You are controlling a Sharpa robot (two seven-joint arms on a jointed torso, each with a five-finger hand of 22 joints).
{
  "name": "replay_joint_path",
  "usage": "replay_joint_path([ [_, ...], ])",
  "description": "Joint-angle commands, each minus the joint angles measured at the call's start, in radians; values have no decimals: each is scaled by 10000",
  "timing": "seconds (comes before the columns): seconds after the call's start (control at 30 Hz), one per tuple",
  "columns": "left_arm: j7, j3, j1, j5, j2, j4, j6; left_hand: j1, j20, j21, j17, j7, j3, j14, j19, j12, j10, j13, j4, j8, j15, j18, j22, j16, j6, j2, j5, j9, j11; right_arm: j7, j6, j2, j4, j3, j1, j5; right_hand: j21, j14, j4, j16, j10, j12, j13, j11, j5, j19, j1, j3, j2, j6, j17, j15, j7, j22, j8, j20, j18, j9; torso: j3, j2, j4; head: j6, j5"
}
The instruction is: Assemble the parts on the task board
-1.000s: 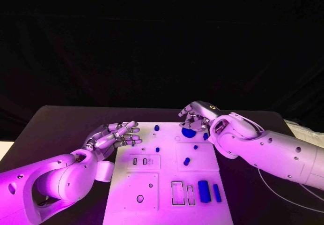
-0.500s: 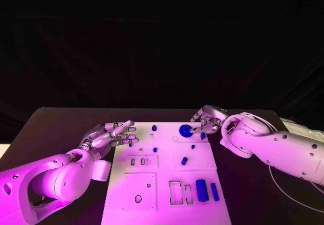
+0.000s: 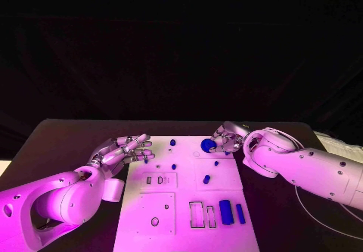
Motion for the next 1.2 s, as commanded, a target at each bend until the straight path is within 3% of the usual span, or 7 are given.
replay_joint_path([
  [0.03,83,8,14,27,24,2,222,106,16,-52,11,12,-15,-24,40,-43,-62,0,-51,-43,27,90,-12,-62,-21,30,-65,-6,19,-60,-112,41,32,5,-12,-150,71,698,73,65,84,128,135,-2,44,64,66,4,6,41,439,73,48,221,43,4,-79,17,-8,0,4,-12,3],
  [0.77,19,8,14,27,51,-14,314,134,15,-64,40,8,8,-27,44,-42,-58,4,-83,-46,22,94,-17,-72,-16,45,-72,-2,15,-347,60,313,-198,4,-14,-557,259,745,-58,305,231,812,931,-19,70,277,380,184,306,246,816,69,37,604,108,9,-153,39,-7,7,15,-61,10],
  [1.03,4,8,14,22,60,-19,394,134,15,-64,40,8,8,-27,44,-42,-58,4,-83,-46,22,94,-17,-72,-16,45,-72,-2,15,-447,281,400,-226,3,-60,-1113,445,790,-328,471,505,1643,1705,-54,-356,537,653,456,398,545,1096,43,-6,1022,192,-9,-241,67,-10,0,9,-104,28],
  [1.2,-2,8,14,13,64,-17,430,136,15,-67,46,8,9,-28,45,-43,-60,4,-89,-48,22,94,-18,-75,-19,42,-75,-2,16,-479,-51,414,-140,2,-113,-1488,547,809,-509,543,755,2398,2341,-142,-660,682,849,767,557,967,1212,-19,-117,1248,348,-46,-288,139,-6,6,15,-105,11],
])
